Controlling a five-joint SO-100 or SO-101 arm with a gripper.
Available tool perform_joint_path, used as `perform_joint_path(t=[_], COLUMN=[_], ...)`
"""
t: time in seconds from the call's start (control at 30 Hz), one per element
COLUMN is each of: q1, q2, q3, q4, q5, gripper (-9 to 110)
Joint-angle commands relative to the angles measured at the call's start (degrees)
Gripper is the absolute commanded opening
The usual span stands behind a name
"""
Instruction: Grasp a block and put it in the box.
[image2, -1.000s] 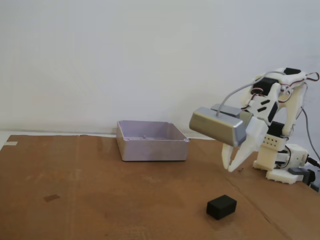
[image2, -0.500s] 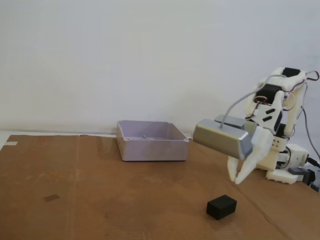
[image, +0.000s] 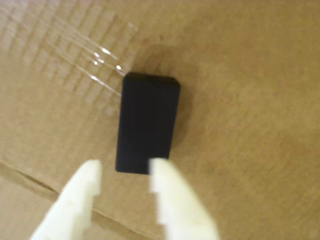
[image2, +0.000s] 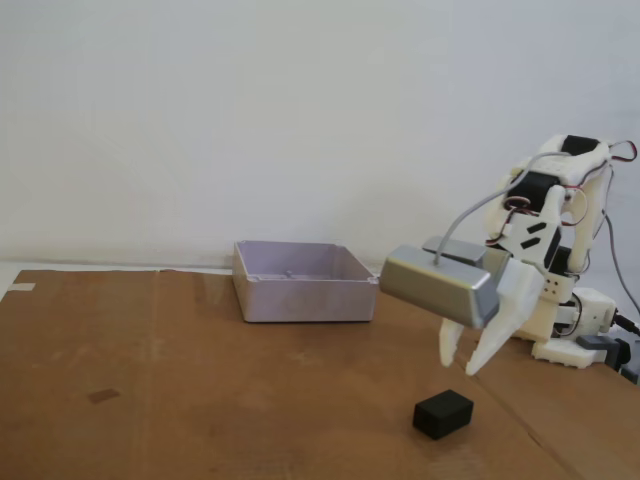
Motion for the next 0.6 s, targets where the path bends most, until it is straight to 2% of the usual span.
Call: perform_joint_path(t=[0.0,0.4,0.57], q1=[0.00,-0.97,-1.85], q2=[1.49,1.32,1.23], q3=[-7.12,-6.33,-6.33], q4=[-2.37,-2.37,-2.37], q5=[-0.18,0.35,0.35], gripper=[22,40,43])
